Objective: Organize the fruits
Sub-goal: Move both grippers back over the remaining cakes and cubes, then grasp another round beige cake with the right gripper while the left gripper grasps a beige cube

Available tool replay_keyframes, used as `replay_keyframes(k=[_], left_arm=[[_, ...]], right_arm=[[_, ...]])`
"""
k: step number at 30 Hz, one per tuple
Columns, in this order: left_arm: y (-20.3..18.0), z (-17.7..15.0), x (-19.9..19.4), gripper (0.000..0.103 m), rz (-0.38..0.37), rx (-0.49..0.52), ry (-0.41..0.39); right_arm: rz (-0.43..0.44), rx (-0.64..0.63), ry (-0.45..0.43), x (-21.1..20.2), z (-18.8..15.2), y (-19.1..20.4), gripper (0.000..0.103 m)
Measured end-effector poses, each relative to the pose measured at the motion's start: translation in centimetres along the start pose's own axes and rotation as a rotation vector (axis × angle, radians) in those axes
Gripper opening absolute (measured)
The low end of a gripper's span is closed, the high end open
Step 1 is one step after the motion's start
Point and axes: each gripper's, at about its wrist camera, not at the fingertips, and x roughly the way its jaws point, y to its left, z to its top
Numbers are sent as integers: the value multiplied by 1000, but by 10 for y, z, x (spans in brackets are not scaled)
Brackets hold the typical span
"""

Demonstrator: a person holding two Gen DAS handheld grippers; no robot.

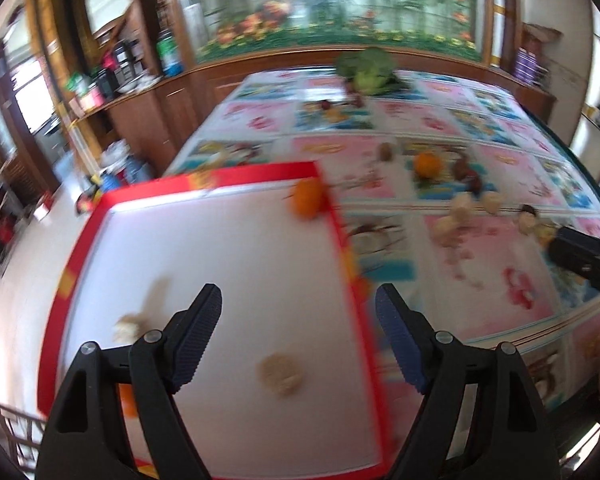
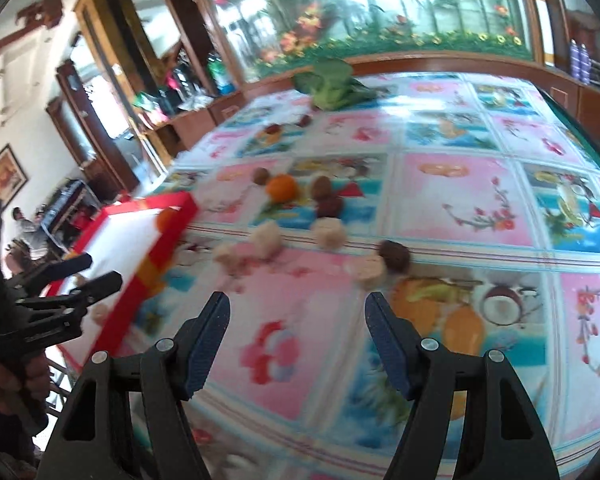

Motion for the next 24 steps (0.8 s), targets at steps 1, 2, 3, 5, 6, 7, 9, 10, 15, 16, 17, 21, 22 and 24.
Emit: replay_keyframes(k=[1, 2, 3, 5, 6, 7, 9, 10, 15, 16, 17, 21, 22, 24], left_arm=[[-9, 4, 2, 80, -16, 21, -1], [-15, 7, 3, 80, -24, 32, -1], [-21, 9, 5, 80, -34, 46, -1], [-34, 15, 11, 80, -61, 74, 4], [-39, 17, 14, 80, -68, 84, 8], [-44, 20, 19, 80, -72, 95, 15], [-50, 25, 28, 80, -84, 102, 27], [-51, 27, 32, 80, -90, 102, 35], [-59, 34, 49, 81, -118, 102, 72], [-61, 35, 51, 81, -131, 102, 83], [-62, 36, 53, 81, -140, 100, 90], [-71, 42, 63, 81, -158, 101, 123], [-74, 43, 65, 81, -158, 107, 128], [-77, 45, 69, 81, -155, 116, 138]], right_arm=[[-17, 7, 17, 4, 2, -4, 70], [-19, 19, 35, 8, 4, -8, 70], [-21, 27, 46, 12, 5, -10, 69], [-37, 38, 57, 16, 8, -13, 64], [-51, 39, 62, 19, 9, -14, 61], [-66, 36, 61, 21, 10, -14, 56], [-107, 17, 75, 28, 12, -13, 49], [-118, 14, 85, 32, 12, -13, 47], [-188, -37, 77, 39, 15, -7, 41], [-205, -49, 81, 41, 15, -5, 41], [-215, -59, 83, 42, 16, -4, 41], [-264, -100, 85, 47, 17, 2, 33], [-277, -106, 83, 48, 18, 1, 30], [-284, -106, 79, 48, 18, 0, 25]])
